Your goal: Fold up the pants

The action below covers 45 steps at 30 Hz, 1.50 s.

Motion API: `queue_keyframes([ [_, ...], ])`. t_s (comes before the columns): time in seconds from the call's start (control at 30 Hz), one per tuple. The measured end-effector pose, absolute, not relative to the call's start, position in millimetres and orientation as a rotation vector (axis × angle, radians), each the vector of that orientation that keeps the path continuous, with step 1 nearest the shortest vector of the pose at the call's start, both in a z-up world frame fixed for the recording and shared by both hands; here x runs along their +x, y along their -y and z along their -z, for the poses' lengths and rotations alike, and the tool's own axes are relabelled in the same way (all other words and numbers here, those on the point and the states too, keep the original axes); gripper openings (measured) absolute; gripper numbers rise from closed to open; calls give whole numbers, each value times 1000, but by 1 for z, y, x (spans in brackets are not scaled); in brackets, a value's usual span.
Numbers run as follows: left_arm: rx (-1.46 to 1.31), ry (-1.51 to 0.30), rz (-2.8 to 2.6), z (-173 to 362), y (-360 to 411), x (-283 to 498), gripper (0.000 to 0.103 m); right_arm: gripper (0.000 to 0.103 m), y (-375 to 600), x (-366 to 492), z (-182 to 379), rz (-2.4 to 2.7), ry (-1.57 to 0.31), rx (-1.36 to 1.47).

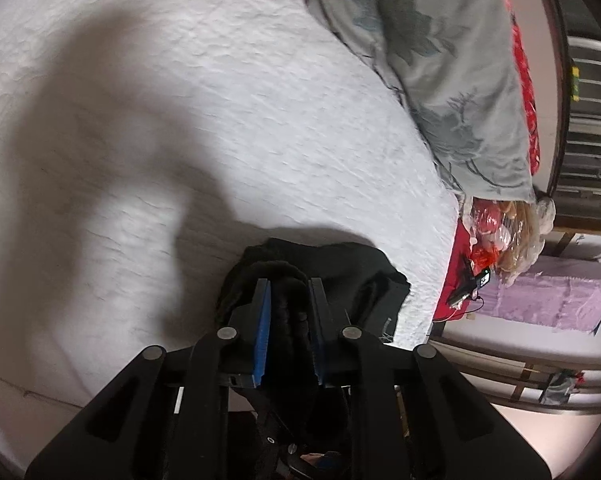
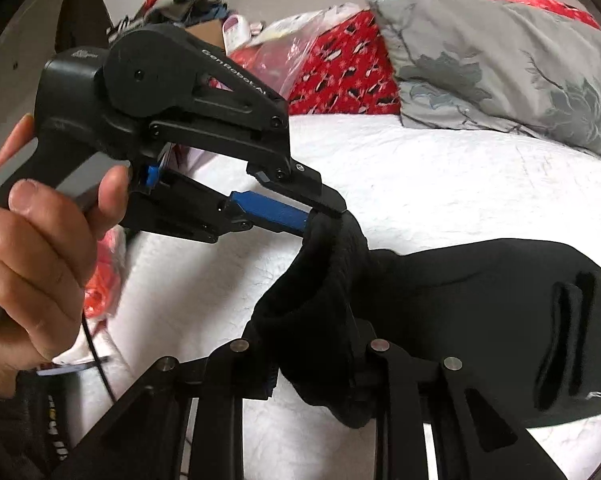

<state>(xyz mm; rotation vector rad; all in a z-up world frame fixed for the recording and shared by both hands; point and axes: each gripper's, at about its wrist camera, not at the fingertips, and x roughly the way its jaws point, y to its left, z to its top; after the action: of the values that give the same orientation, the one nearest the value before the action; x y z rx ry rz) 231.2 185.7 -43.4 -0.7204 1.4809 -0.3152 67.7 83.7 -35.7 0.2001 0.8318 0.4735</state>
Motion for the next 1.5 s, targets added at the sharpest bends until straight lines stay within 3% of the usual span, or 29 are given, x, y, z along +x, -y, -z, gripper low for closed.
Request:
queue_keyframes([
  [0.4, -553, -1510, 387, 17, -37, 242, 15, 24, 56, 51, 27, -399, -798, 487],
  [0.63, -368, -1595, 406, 49, 86, 245, 15, 24, 162, 47, 66, -286, -829, 708],
  [0.8, -291, -1652, 412, 66, 129, 238, 15, 26, 211, 44, 100, -240, -878, 830],
  [1.03, -414, -1500, 474, 14, 84, 223, 16, 34, 242, 31, 100, -356, -864, 948],
  [1.07, -430, -1466, 470, 6, 66, 220, 21, 36, 250, 28, 93, -356, -834, 947],
  [1.17, -401, -1355, 365, -4, 11, 209, 47, 53, 263, 39, 78, -354, -795, 911],
  [1.2, -383, -1329, 308, -1, -7, 205, 49, 57, 263, 46, 76, -358, -797, 895],
  [1.3, -470, -1366, 276, 30, -40, 196, 49, 64, 248, 66, 70, -409, -840, 818],
  [1.5, -599, -1380, 311, 72, -50, 188, 49, 65, 209, 92, 77, -433, -949, 614],
])
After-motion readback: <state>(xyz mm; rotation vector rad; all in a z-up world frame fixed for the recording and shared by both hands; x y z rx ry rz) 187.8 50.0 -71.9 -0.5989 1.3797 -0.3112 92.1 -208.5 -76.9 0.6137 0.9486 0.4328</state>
